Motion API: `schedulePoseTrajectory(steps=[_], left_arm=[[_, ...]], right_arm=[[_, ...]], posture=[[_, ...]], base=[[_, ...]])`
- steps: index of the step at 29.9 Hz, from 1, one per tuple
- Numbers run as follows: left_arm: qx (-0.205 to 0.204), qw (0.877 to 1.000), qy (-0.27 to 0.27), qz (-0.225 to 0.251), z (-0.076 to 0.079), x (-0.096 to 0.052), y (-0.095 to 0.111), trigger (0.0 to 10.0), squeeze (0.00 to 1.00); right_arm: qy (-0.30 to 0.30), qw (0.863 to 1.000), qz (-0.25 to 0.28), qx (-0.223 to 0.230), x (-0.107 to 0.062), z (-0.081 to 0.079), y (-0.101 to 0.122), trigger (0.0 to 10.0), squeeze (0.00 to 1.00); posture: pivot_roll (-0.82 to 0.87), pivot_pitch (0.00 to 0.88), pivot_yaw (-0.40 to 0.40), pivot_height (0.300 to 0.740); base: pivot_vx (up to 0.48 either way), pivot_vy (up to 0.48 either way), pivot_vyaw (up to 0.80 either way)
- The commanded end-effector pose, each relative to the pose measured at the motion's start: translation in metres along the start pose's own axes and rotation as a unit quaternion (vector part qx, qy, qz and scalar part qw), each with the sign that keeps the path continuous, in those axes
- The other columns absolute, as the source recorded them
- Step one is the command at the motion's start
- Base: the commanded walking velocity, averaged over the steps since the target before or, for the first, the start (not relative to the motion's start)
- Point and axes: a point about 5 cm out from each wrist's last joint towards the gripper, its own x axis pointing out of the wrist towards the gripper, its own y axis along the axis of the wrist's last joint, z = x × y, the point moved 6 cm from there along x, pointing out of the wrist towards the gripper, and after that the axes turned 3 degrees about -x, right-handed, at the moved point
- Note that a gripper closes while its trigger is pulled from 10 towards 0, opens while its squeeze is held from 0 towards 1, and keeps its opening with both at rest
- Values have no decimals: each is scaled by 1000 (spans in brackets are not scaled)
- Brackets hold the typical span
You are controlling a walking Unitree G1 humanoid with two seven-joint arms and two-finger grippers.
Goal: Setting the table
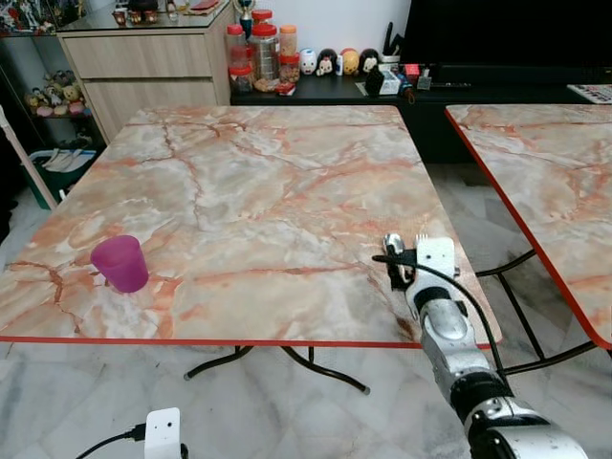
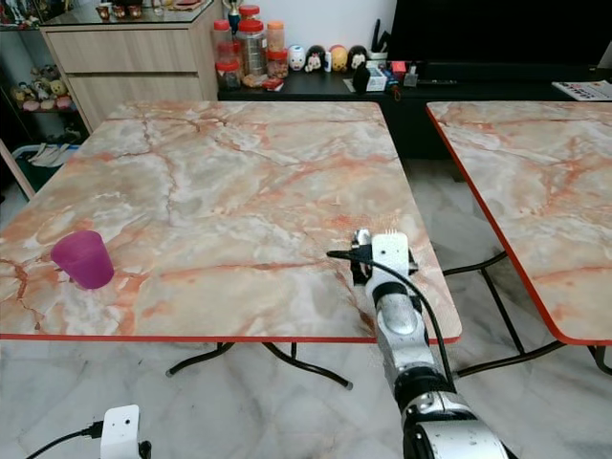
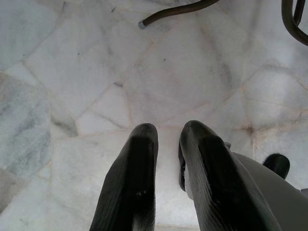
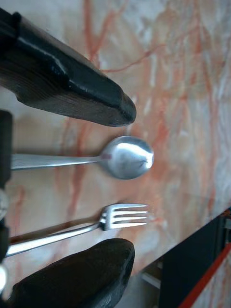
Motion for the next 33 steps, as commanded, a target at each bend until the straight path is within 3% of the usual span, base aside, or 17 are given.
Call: schedulePoseTrajectory(steps=[1, 4, 11, 12, 18, 19, 20, 33], left_arm=[[4, 1000, 0, -11, -1, -1, -5, 10000, 0], [9, 1000, -4, -12, 2, -1, -6, 10000, 0], [13, 1000, -5, -9, 3, 0, -4, 10000, 0], [13, 1000, -5, -9, 2, 0, -4, 10000, 0], [12, 1000, -4, -8, 2, 0, -3, 10000, 0], [11, 1000, -5, -9, 2, 0, -3, 10000, 0], [11, 1000, -5, -9, 2, 0, -3, 10000, 0], [16, 1000, -10, -11, 4, 0, -3, 10000, 0]], right_arm=[[-2, 1000, 6, 1, 1, 3, 5, 10000, 0], [8, 1000, -18, 20, -1, 0, -7, 10000, 0], [30, 998, -16, 43, 2, -13, 0, 10000, 0], [34, 998, -13, 48, 3, -15, 3, 10000, 1000], [28, 998, -15, 48, 8, -14, 8, 10000, 1000], [27, 998, -16, 46, 9, -13, 9, 10000, 122], [26, 999, -19, 43, 9, -12, 9, 10000, 0], [-9, 997, -64, 49, 15, 9, 3, 10000, 0]], posture=[[-7, 0, -7, 709], [-9, 0, -1, 709], [-4, 0, -1, 709], [-2, 0, -1, 709], [2, 0, 2, 709], [3, 0, 1, 709], [3, 0, 3, 709], [5, 0, 4, 709]], base=[[0, 0, 0], [0, 0, 0], [0, 0, 0], [0, 0, 0], [0, 0, 0], [0, 0, 0], [0, 0, 0], [0, 0, 0]])
